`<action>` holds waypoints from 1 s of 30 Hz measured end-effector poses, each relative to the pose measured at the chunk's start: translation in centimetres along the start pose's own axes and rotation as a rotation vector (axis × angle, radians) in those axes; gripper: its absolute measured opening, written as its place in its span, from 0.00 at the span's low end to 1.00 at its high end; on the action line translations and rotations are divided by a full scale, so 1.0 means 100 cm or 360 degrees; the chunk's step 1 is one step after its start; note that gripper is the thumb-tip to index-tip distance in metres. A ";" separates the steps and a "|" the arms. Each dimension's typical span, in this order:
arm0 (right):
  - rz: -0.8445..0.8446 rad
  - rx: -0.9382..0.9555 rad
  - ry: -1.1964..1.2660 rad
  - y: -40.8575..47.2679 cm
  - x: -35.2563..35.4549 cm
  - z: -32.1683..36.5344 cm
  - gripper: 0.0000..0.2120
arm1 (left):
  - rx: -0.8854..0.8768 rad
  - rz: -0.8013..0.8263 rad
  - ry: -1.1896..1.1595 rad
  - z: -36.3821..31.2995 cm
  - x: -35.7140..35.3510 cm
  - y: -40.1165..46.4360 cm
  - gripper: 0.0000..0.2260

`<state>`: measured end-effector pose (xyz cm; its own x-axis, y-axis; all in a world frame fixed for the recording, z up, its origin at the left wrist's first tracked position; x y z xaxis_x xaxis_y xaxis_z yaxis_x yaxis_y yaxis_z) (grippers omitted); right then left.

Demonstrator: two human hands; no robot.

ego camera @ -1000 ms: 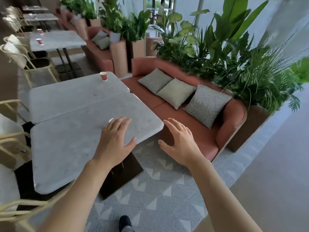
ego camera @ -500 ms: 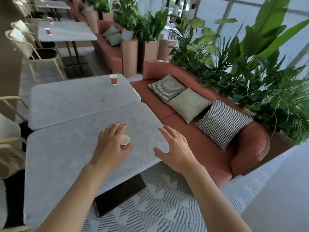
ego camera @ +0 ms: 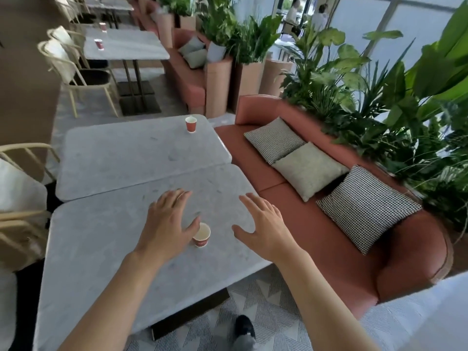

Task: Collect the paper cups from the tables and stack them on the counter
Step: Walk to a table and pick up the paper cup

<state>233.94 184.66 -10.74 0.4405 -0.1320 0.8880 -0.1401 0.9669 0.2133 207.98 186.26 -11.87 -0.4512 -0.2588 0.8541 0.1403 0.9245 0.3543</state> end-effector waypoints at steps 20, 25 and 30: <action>0.0389 0.0347 0.0299 0.186 -0.062 -0.086 0.39 | 0.0551 0.0070 0.0275 0.011 -0.073 0.094 0.38; 0.0526 0.0324 0.0332 0.200 -0.093 -0.084 0.39 | 0.0675 0.0164 0.0281 0.026 -0.100 0.087 0.33; 0.0627 0.0233 0.0300 0.201 -0.125 -0.084 0.38 | 0.0665 0.0273 0.0174 0.045 -0.134 0.078 0.33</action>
<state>233.04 207.62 -20.95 0.4800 0.2946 0.8263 -0.4469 0.8926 -0.0587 211.14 198.20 -22.26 -0.3538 -0.0996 0.9300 -0.1726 0.9842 0.0398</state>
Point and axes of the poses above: each hand's wrist, its own y-axis towards the middle knuckle, its own x-axis out of the back of the hand, z = x × y, the point moved 2 cm from there along y, towards the middle knuckle, and after that the axes turned 10 degrees about -z, right-handed, at the moved point
